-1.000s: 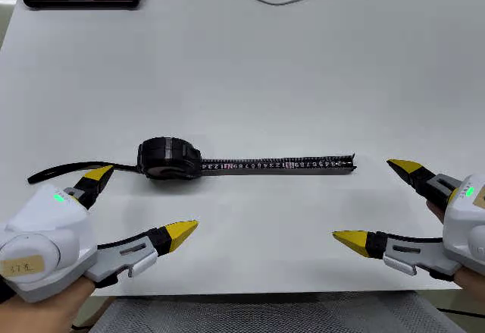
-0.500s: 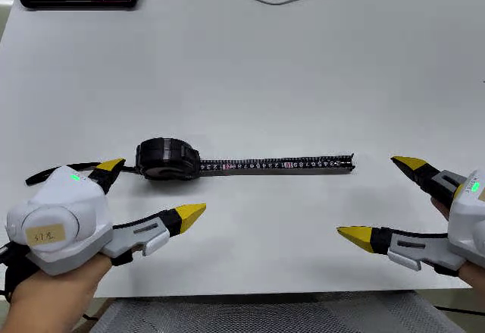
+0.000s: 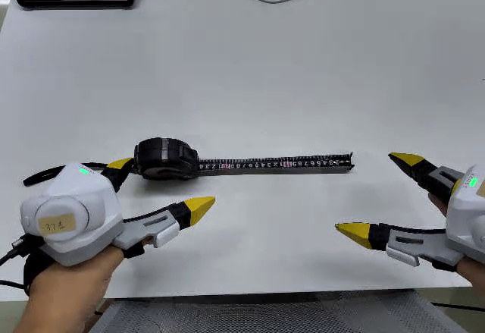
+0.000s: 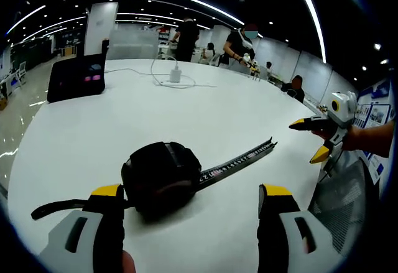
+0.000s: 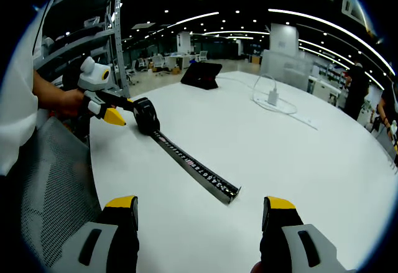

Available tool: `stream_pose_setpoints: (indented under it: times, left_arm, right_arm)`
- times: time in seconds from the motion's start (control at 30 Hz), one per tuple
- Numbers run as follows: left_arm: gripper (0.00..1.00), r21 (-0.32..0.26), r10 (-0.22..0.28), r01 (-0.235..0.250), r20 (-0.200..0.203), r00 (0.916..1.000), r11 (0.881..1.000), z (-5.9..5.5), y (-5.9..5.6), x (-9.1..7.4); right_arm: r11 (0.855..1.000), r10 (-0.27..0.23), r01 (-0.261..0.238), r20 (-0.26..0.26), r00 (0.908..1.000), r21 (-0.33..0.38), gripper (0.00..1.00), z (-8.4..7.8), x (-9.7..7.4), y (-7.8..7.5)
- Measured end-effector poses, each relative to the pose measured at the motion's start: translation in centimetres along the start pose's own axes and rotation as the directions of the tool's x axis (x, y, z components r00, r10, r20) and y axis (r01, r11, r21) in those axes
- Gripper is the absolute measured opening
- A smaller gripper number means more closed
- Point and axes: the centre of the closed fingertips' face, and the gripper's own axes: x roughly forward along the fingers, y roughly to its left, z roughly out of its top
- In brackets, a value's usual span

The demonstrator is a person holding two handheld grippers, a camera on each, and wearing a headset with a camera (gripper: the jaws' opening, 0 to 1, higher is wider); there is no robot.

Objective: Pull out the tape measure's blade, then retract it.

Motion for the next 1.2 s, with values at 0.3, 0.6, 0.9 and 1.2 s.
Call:
stream_pose_setpoints:
  times: [0.3, 0.6, 0.9, 1.2]
  left_arm:
    - [0.86, -0.016, 0.078, -0.078, 0.022, 0.9967, 0.997, 0.1, 0.3, 0.7]
    - [0.82, -0.066, 0.187, -0.185, 0.033, 0.9818, 0.981, 0.1, 1.2, 1.5]
    - [0.74, -0.122, 0.229, -0.224, 0.025, 0.9732, 0.967, 0.1, 2.3, 2.2]
    - [0.69, -0.173, 0.266, -0.259, 0.016, 0.9639, 0.95, 0.0, 3.0, 2.6]
  right_arm:
    - [1.0, 0.002, -0.002, -0.005, 1.0, -0.002, 0.76, 0.0, -0.1, -0.3]
    - [0.999, 0.03, -0.031, -0.019, 0.9994, -0.033, 0.66, -0.1, 0.1, -0.8]
    - [0.999, 0.027, -0.028, -0.022, 0.9994, -0.045, 0.63, 0.0, 0.3, -1.2]
    - [0.998, 0.019, -0.021, -0.032, 0.9993, -0.061, 0.61, -0.2, 0.6, -2.2]
